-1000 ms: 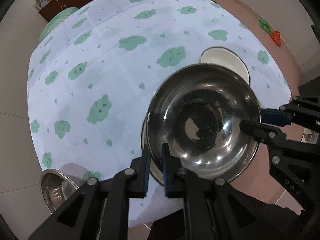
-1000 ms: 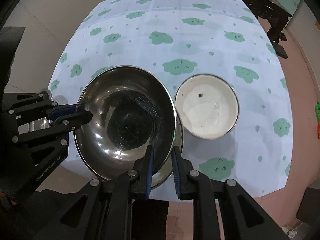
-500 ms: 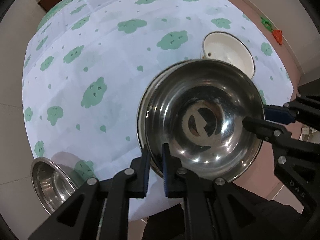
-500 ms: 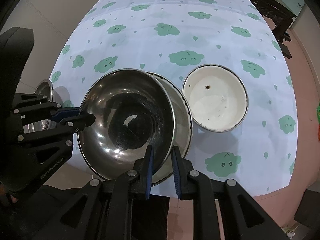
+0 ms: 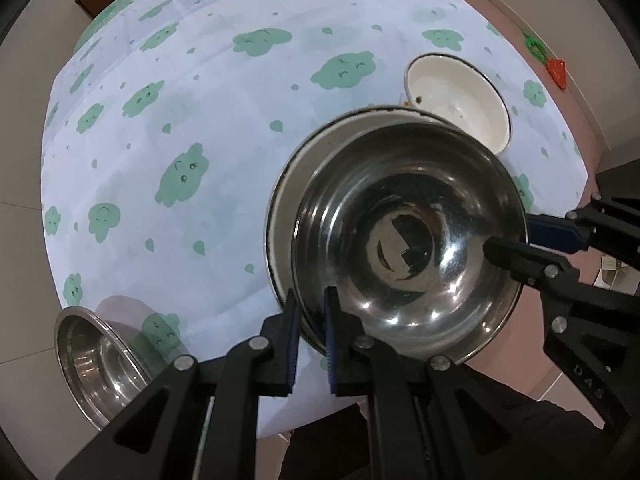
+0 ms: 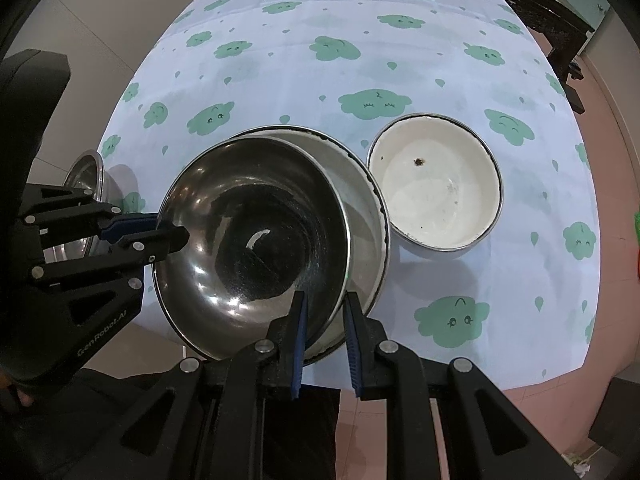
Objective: Organize plates and bowls
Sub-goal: 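Lower the smaller steel bowl into the stack and open both grippers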
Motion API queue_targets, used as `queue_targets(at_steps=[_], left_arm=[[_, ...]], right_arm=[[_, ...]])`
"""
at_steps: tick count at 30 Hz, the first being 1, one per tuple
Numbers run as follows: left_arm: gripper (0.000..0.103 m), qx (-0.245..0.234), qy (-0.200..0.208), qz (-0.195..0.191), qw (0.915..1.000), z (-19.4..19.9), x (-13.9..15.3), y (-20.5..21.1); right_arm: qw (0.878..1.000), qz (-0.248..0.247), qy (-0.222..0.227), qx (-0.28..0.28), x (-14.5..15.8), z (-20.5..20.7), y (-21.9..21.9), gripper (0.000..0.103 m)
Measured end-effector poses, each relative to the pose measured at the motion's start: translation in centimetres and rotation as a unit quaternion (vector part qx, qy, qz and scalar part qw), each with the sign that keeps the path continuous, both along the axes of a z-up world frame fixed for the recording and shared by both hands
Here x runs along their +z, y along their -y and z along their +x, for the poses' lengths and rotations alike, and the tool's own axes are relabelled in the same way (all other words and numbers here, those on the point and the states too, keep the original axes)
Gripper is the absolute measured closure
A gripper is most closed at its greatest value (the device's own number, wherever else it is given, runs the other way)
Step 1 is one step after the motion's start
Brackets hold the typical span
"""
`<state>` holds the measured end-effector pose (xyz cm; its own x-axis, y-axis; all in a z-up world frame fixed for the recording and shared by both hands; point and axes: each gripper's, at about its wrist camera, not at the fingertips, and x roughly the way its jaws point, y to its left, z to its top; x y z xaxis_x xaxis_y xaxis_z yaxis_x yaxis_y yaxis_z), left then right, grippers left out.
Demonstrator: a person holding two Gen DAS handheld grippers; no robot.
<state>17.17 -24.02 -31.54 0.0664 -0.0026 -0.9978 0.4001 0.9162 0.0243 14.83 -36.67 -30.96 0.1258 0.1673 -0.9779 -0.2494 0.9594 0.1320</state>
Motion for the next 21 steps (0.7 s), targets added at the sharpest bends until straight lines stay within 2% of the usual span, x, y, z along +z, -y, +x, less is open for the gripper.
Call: queue_targets(at_steps=[21], left_arm=[[0.095,0.004,-0.007,-0.009,0.9999,0.59,-0.94,-0.52]], right_arm=[[1.0,-0.004,-0.003,0.0,-0.45,0.09,0.06,0.083]])
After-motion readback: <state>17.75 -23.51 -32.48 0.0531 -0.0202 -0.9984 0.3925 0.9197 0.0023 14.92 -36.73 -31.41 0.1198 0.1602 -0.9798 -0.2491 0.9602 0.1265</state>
